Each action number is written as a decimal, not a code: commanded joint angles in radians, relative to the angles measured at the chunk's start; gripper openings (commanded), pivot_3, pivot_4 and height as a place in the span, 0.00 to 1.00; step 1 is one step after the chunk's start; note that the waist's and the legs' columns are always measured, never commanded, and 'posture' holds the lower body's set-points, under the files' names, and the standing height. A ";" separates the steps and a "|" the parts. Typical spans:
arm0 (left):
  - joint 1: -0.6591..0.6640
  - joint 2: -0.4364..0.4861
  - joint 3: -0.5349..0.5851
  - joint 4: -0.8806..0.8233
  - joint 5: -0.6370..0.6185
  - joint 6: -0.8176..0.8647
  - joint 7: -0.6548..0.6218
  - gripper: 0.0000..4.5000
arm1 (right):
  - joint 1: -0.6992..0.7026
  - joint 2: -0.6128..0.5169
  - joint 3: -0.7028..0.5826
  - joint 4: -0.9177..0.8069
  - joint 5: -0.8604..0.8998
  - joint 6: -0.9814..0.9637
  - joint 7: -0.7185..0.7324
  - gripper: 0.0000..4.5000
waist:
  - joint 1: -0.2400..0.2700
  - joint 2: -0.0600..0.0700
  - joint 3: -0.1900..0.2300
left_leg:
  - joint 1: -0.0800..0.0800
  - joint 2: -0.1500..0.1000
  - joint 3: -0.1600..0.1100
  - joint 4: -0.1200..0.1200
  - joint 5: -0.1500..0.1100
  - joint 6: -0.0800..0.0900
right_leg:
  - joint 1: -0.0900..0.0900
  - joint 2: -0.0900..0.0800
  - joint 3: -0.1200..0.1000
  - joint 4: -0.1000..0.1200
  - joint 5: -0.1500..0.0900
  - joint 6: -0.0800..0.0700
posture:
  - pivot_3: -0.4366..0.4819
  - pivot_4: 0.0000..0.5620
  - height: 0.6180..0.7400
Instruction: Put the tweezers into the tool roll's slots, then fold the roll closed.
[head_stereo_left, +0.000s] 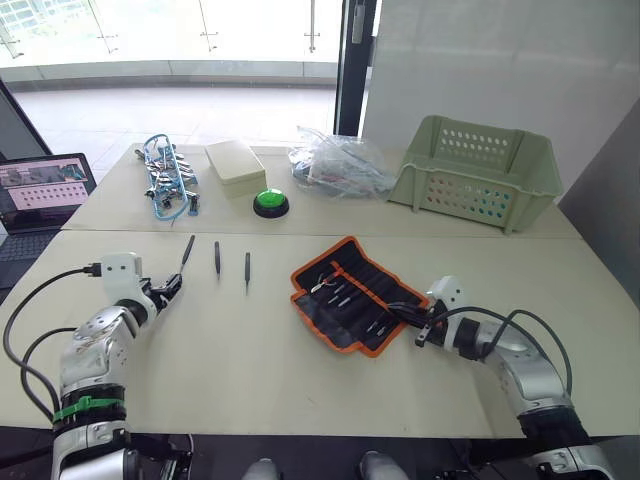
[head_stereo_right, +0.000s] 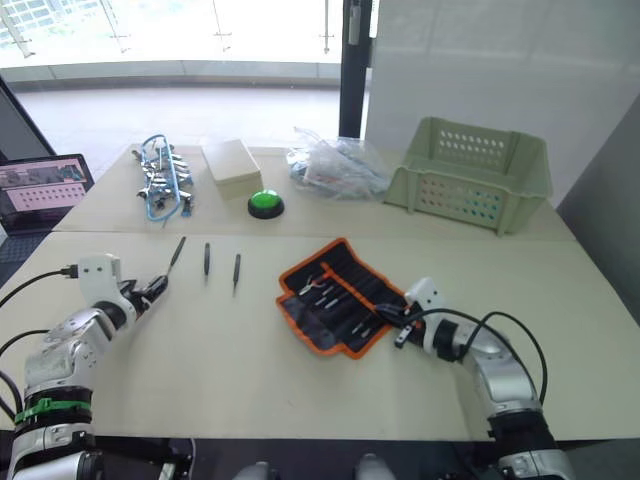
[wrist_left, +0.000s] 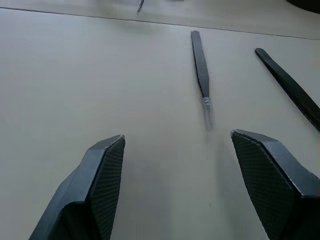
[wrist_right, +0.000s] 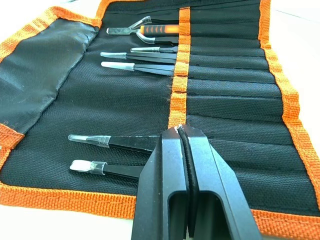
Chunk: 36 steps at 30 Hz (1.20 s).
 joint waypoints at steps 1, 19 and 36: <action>-0.085 0.007 -0.024 0.085 0.030 -0.067 0.024 0.78 | 0.011 0.000 0.016 0.022 -0.028 0.020 -0.006 0.00 | -0.001 0.000 0.000 | 0.000 0.000 0.000 0.000 0.000 0.000 | 0.000 0.000 0.000 0.000 0.000 0.000 | 0.48 0.27 1.00; -0.401 0.007 -0.123 0.635 0.127 -0.157 0.029 0.72 | 0.013 -0.014 0.002 0.004 -0.028 0.029 -0.010 0.00 | -0.001 0.001 0.000 | 0.000 -0.001 0.000 0.003 0.000 0.000 | 0.000 0.000 0.000 0.002 0.000 0.000 | 0.48 0.27 1.00; -0.364 0.045 -0.109 0.532 0.124 -0.228 0.052 0.01 | 0.014 -0.013 0.009 0.018 -0.037 0.008 -0.011 0.00 | 0.000 0.001 0.000 | -0.001 -0.002 0.000 0.005 0.000 0.000 | 0.001 -0.001 0.000 0.002 0.000 0.000 | 0.48 0.27 1.00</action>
